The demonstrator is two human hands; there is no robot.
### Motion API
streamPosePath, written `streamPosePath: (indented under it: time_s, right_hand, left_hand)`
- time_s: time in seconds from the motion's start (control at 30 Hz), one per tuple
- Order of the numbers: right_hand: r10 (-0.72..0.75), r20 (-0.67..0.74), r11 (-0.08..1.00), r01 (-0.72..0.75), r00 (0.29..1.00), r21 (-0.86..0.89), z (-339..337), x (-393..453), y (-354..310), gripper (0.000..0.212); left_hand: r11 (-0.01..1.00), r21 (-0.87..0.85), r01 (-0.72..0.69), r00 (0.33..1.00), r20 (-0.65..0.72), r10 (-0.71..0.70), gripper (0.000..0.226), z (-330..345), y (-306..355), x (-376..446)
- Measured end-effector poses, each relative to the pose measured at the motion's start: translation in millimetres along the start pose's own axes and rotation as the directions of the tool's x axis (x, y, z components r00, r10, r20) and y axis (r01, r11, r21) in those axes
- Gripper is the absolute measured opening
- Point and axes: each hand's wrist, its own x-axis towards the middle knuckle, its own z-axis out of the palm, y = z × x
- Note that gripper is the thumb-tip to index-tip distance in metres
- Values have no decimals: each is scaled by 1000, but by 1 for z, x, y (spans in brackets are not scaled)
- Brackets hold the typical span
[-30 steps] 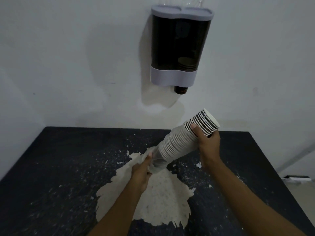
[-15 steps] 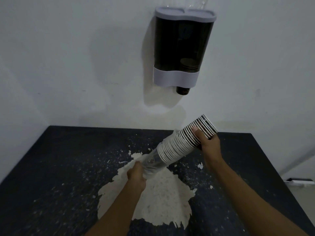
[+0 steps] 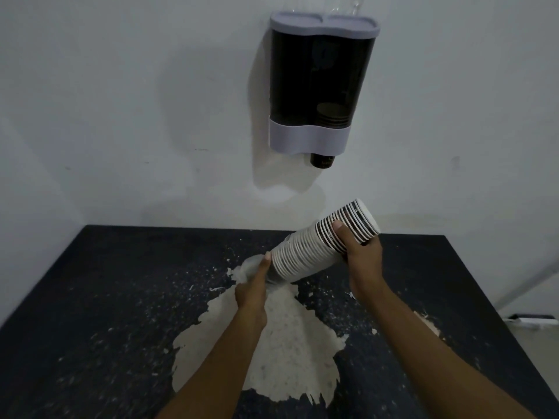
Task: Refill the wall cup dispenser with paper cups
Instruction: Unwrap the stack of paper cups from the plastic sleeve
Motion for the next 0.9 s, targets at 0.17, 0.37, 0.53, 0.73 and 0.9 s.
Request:
streamPosePath:
  time_s: [0.17,0.37,0.53,0.73,0.9]
  right_hand:
    - [38,11,998,-39,999,55,2,6,-4,69]
    - [61,82,998,-60,995,-4,4,5,-8,69]
    - [70,196,985,-36,978,-169,9,-1,-4,61]
    - [118,282,959,-36,952,-280,9,2,-2,70]
    - [126,294,954,-34,947,-299,9,2,4,79]
  left_hand:
    - [999,-39,-11,993,-118,7,79,-4,11,-1]
    - [992,61,-115,980,-159,123,44,-10,7,8]
    - [998,-39,-41,973,-229,32,50,-10,11,3]
    - [965,-201,169,984,86,-154,92,-15,-2,13]
    - [996,61,65,974,212,-77,106,-4,8,0]
